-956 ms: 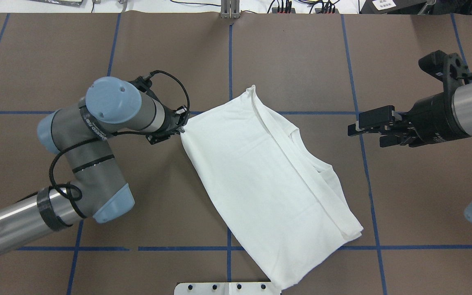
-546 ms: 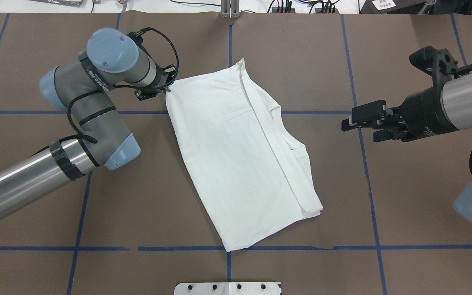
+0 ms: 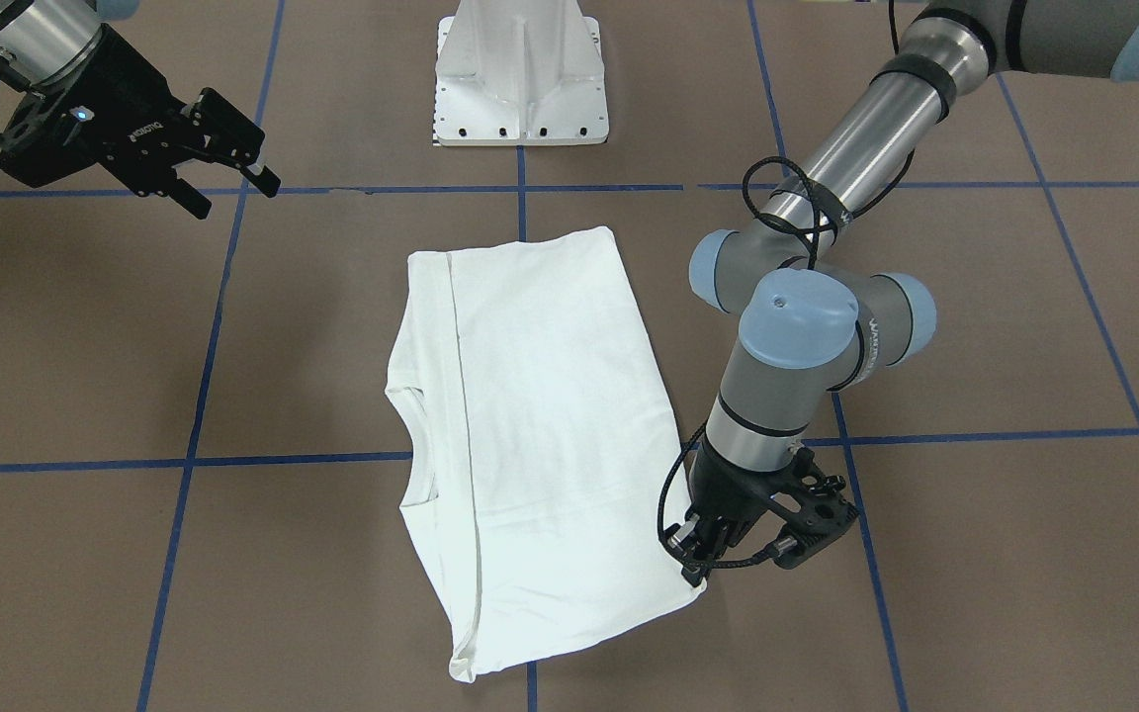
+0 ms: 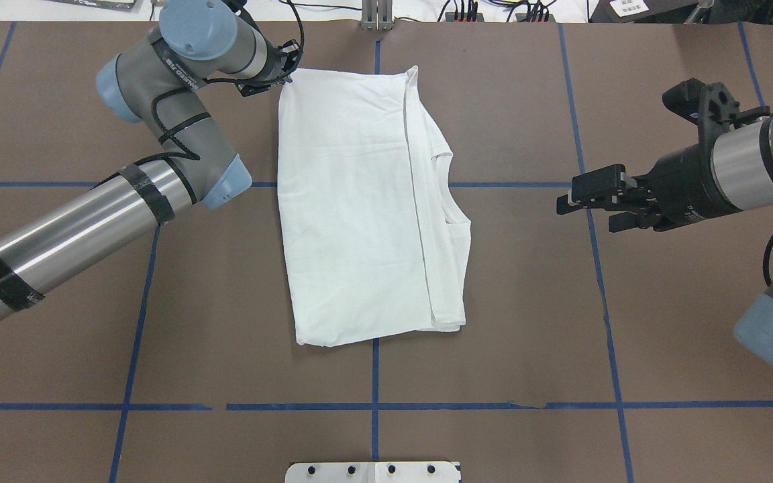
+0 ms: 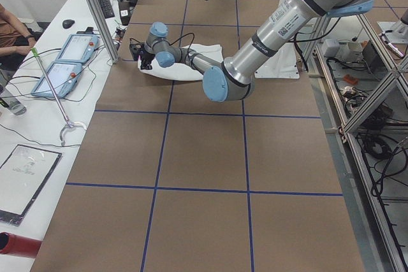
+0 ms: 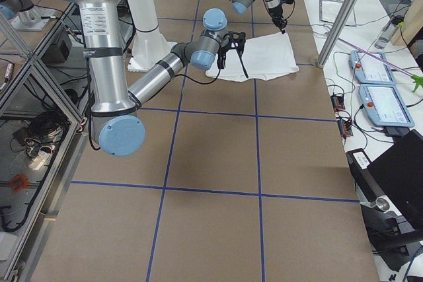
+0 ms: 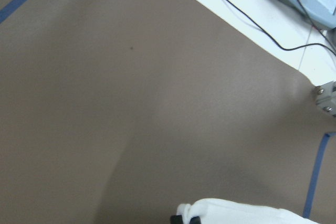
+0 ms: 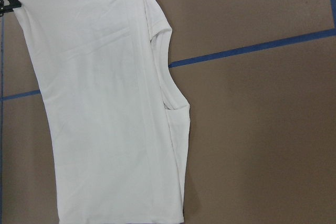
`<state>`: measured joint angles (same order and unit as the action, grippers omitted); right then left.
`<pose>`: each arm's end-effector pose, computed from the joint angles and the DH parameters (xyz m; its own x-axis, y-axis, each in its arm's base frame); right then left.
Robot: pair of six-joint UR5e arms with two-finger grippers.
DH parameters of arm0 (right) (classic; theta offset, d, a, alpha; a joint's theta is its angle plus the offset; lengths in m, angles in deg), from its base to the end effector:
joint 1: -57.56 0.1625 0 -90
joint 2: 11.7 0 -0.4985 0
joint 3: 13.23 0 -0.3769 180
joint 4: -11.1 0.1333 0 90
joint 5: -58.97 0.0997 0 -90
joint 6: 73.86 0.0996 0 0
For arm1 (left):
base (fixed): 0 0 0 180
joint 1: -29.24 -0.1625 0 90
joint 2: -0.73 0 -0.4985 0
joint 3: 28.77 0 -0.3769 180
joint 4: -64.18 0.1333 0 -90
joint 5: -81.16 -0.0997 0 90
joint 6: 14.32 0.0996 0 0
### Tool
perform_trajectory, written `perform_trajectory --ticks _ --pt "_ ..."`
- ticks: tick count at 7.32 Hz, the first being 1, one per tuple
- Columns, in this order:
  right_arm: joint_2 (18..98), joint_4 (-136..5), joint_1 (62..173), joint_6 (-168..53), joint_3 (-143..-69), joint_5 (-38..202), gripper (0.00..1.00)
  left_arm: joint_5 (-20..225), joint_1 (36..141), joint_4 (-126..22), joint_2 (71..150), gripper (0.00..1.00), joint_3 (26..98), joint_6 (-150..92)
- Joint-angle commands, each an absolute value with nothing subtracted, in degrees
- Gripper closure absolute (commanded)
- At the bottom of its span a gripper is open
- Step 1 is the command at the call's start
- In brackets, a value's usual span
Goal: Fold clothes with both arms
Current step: 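Release the shirt with the left gripper while the right gripper moves over it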
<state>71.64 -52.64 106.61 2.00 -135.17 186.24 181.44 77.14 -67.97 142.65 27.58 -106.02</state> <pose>-0.2506 -0.4002 0.3659 0.3291 0.0826 0.9407 -0.1664 0.9857 -0.0283 0.5074 -0.7339 0.3135 0.3122 -0.3891 -0.8667 0.6356 0.7636 -0.1139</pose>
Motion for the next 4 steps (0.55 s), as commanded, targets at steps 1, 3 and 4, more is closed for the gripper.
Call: perform_trajectory --ticks 1,3,4 --pt "71.6 -52.7 106.5 1.9 -134.2 186.2 0.0 178.3 77.2 -73.6 144.4 0.57 23.7 -105.8" --pt "69.7 -53.4 106.4 1.9 -132.9 185.2 0.0 175.6 77.2 -73.8 144.3 0.0 23.6 -104.7" --pt "69.1 -53.5 105.7 1.7 -132.0 183.7 0.0 177.8 78.8 -73.5 144.1 0.0 24.5 -98.9"
